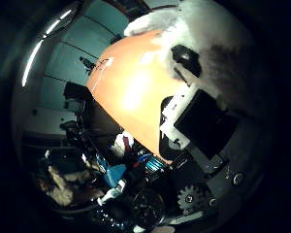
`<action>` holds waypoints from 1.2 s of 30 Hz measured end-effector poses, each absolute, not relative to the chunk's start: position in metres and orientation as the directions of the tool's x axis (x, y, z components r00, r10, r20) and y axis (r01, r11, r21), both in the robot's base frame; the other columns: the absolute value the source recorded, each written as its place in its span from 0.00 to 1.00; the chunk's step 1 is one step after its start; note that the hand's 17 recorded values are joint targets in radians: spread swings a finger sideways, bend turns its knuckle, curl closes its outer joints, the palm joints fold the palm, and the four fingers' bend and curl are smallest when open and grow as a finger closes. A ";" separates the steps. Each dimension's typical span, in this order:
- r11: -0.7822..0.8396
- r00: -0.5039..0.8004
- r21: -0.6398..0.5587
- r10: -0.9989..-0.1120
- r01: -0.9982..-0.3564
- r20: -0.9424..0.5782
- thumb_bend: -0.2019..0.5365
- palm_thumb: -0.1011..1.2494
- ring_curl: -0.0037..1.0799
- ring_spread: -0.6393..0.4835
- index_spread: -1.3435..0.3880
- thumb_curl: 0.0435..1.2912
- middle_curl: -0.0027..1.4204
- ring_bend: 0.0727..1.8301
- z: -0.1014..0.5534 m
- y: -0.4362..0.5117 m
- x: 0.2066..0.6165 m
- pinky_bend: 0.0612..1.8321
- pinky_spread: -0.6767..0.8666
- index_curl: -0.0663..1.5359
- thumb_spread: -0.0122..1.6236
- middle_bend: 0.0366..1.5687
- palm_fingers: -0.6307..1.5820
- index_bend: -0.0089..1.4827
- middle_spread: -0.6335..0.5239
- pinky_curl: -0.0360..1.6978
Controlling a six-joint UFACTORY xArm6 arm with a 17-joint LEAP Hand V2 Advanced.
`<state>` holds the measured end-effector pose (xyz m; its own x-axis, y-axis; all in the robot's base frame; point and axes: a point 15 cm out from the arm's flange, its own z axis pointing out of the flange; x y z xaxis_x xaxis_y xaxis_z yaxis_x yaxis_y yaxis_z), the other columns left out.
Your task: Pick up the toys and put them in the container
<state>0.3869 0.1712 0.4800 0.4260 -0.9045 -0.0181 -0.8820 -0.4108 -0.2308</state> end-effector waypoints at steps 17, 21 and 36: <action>-0.422 0.436 -0.248 -0.900 -0.872 -0.004 0.24 0.49 0.49 0.48 0.52 0.21 0.49 0.36 0.466 0.167 0.382 0.22 0.58 0.43 0.66 0.47 0.37 0.27 0.37 0.47; -0.423 0.436 -0.236 -0.900 -0.875 -0.002 0.24 0.49 0.44 0.53 0.52 0.20 0.44 0.31 0.464 0.165 0.380 0.19 0.67 0.39 0.66 0.41 0.38 0.25 0.39 0.42; -0.412 0.411 -0.139 -0.911 -0.900 0.040 0.24 0.45 0.30 0.63 0.55 0.19 0.29 0.20 0.454 0.106 0.377 0.19 0.75 0.26 0.64 0.18 0.39 0.12 0.51 0.30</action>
<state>0.3774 0.1057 0.4543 0.4108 -0.9109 0.0396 -0.9004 -0.4121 -0.1391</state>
